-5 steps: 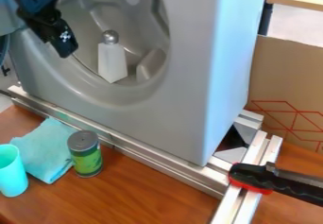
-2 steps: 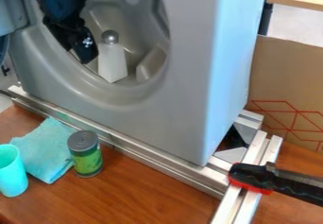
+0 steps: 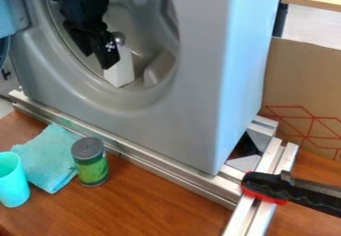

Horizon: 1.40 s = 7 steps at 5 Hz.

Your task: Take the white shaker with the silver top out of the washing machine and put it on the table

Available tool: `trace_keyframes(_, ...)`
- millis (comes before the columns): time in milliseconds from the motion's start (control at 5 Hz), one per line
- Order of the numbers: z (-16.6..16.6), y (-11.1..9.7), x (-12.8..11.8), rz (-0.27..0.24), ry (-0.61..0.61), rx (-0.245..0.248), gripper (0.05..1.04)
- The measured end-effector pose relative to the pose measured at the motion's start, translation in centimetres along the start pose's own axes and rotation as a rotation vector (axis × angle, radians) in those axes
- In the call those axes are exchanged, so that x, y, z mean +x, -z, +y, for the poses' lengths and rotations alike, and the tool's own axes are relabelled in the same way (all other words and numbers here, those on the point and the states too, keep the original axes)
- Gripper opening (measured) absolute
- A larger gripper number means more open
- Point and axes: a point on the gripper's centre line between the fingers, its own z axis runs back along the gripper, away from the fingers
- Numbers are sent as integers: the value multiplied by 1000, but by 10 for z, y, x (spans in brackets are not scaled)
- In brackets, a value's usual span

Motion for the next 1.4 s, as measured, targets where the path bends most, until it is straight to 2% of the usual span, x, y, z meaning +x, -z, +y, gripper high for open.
trace_keyframes(400,5,10,12,10,-41,25,1001)
trace_keyframes(600,2,14,16,-11,-59,2,943)
trace_keyframes(800,0,15,18,-26,-72,-14,673)
trace_keyframes(1000,-8,5,2,-56,-111,-7,640)
trace_keyframes(1200,-11,-24,-30,-116,-183,27,640)
trace_keyframes(1400,-59,-48,-58,-103,-181,48,640)
